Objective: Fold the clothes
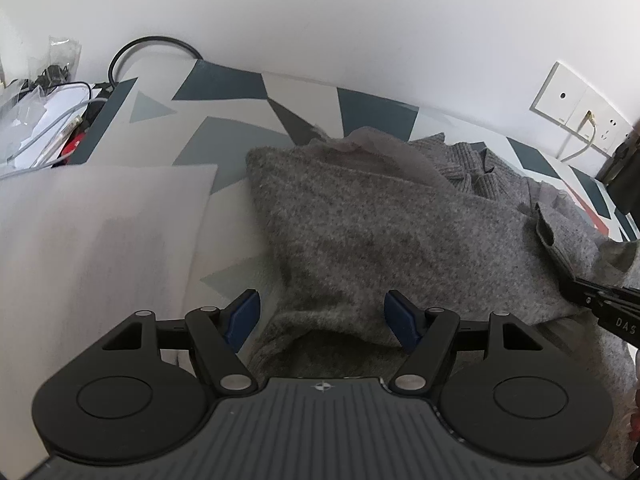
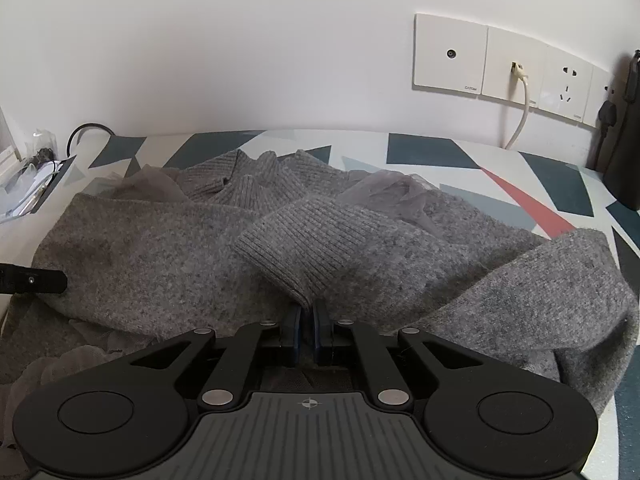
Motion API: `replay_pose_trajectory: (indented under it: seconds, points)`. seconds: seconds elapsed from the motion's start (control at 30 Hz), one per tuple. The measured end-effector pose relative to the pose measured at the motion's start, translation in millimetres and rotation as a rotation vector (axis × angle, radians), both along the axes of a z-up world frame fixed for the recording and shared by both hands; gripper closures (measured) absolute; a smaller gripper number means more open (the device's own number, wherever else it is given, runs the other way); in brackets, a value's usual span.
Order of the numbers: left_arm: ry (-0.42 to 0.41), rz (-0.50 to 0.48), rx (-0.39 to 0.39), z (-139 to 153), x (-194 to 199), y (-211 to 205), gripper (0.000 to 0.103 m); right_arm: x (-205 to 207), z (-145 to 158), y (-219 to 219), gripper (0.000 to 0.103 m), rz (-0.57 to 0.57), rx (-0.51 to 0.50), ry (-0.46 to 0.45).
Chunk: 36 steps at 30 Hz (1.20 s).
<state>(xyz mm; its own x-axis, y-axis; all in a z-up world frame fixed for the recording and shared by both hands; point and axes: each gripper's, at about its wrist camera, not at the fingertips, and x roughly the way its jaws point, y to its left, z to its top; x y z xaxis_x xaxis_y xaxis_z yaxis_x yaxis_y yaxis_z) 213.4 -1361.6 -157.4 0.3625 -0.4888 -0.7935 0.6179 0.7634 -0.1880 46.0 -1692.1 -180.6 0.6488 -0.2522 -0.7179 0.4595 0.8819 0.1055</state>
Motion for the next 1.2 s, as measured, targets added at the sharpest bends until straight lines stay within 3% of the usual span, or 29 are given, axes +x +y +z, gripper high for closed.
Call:
replay_pose_trajectory:
  seconds: [0.57,1.2]
  points:
    - [-0.010,-0.023,0.005,-4,-4,-7,0.015,0,-1,3,0.097,0.003,-0.013,0.001]
    - [-0.016,-0.041,0.033,-7,-9,-17,0.002,0,-1,2,0.097,0.004,-0.009,-0.001]
